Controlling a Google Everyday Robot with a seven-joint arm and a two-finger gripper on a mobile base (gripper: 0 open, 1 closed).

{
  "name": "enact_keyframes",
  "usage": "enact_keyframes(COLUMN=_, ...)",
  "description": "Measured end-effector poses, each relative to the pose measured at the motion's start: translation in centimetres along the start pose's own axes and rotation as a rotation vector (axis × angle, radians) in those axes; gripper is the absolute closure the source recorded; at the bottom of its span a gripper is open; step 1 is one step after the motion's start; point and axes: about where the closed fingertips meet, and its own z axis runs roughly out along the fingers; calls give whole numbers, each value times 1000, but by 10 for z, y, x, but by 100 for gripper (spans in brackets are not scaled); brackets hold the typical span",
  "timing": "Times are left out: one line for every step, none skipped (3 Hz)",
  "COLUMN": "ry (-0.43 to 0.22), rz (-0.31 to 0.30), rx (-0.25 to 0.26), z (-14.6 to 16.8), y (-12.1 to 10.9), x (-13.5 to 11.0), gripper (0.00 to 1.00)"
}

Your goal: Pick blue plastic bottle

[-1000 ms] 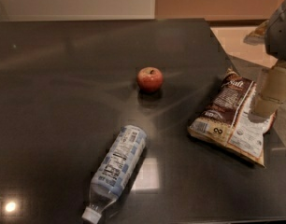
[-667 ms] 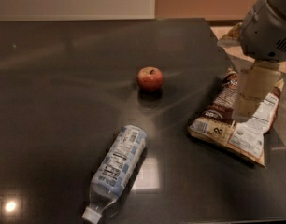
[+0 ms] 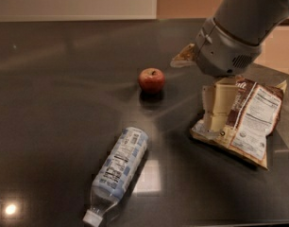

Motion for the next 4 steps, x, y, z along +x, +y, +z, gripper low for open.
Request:
enact_keyframes(ry=-31, rz=-134, rx=-54, z=22, y=4, x=-33, gripper=0)
enact_keyframes(ry=-39, rz=-253, rx=-101, z=44, y=8, x=-59, gripper=0)
enact_keyframes(ry=-42, rz=-361, rx=-152, z=68, y=15, x=-81, gripper=0)
enact_keyframes(ry=-44, rz=-423, rx=-184, z=84, y=20, x=-93, gripper=0)
